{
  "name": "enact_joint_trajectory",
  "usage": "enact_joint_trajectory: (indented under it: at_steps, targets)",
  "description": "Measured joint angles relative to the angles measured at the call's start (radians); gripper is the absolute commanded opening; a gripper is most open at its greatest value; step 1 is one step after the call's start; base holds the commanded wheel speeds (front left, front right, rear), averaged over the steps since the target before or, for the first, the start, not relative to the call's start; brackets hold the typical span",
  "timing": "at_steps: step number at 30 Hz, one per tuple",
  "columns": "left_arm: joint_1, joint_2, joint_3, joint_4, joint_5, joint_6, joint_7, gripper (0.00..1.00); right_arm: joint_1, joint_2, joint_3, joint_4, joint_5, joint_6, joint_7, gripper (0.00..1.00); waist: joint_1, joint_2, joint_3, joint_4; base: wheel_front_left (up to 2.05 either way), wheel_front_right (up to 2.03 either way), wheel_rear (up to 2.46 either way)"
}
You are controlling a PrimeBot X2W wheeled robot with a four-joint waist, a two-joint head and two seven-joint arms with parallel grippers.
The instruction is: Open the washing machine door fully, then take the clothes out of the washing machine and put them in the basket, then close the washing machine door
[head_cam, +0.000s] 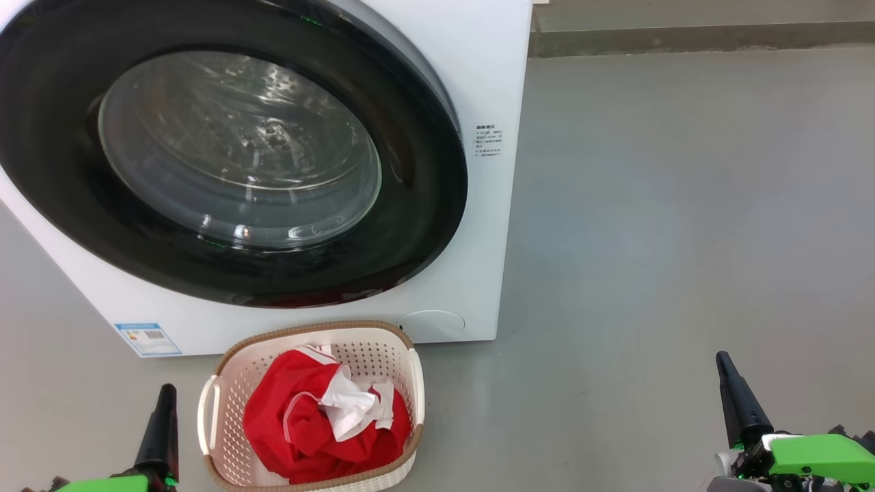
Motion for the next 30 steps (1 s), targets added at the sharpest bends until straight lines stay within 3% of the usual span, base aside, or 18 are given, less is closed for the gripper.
enact_joint_trajectory:
  at_steps: [30]
  targets:
    - [0.0,0.0,0.0,0.0,0.0,0.0,0.0,0.0,0.0,0.003,-0.001,0.0,0.0,0.0,0.001,0.0,0.0,0.0,0.0,0.0,0.0,0.0,0.0]
